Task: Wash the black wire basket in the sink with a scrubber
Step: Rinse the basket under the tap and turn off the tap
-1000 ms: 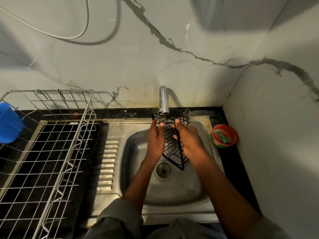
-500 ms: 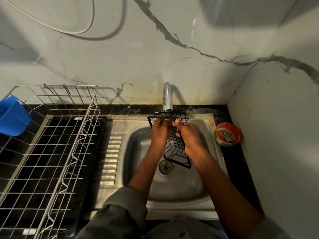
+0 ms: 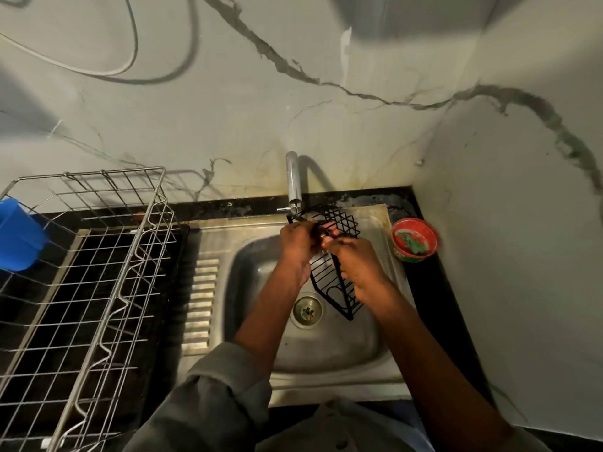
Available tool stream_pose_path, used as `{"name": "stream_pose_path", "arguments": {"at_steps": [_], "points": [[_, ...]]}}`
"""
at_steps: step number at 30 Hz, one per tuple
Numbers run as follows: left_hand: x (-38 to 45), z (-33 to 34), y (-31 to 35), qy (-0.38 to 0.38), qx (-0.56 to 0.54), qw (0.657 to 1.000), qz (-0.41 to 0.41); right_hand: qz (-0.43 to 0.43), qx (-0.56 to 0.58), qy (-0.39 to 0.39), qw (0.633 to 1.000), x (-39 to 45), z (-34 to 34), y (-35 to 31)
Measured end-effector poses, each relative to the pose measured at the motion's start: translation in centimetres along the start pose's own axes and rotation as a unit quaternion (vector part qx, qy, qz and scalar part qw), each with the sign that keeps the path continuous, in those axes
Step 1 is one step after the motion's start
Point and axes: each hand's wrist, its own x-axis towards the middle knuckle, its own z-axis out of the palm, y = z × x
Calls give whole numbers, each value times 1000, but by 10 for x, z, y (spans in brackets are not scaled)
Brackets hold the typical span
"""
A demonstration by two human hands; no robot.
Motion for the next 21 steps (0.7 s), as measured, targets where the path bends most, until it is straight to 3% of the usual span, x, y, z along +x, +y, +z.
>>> {"name": "stream_pose_path", "arguments": {"at_steps": [3,7,9,14,21], "points": [[-8,-5,-1,-3,0,1000,1,13,-9,-14,1000,-2,-6,8],[-10,-22,-1,8,-7,1000,8,-4,-50,130,990,11,-14,9],[-8,-30,-1,0,18,1000,16,-44,-75,156,984,17,-17,1],[-12,-36,2,4,137,989,48,-106,-74,85,988,31,-10,-13],[-9,-45,8,64,108,991,48,-52,-54,-45,996,41,-8,-15]]}}
